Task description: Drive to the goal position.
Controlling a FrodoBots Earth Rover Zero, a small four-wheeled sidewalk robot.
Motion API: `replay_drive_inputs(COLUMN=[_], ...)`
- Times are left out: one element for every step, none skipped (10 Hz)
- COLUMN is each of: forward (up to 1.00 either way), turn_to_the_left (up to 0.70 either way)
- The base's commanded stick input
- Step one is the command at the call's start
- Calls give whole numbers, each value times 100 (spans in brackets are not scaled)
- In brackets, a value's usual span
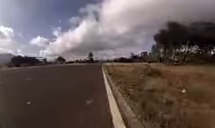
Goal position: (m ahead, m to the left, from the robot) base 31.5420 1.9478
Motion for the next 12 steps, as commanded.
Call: replay_drive_inputs(forward=[87,86,87,87,87,87,87,86,87,87,86,86], turn_to_the_left=[0,0,0,0,0,0,0,0,0,0,0,0])
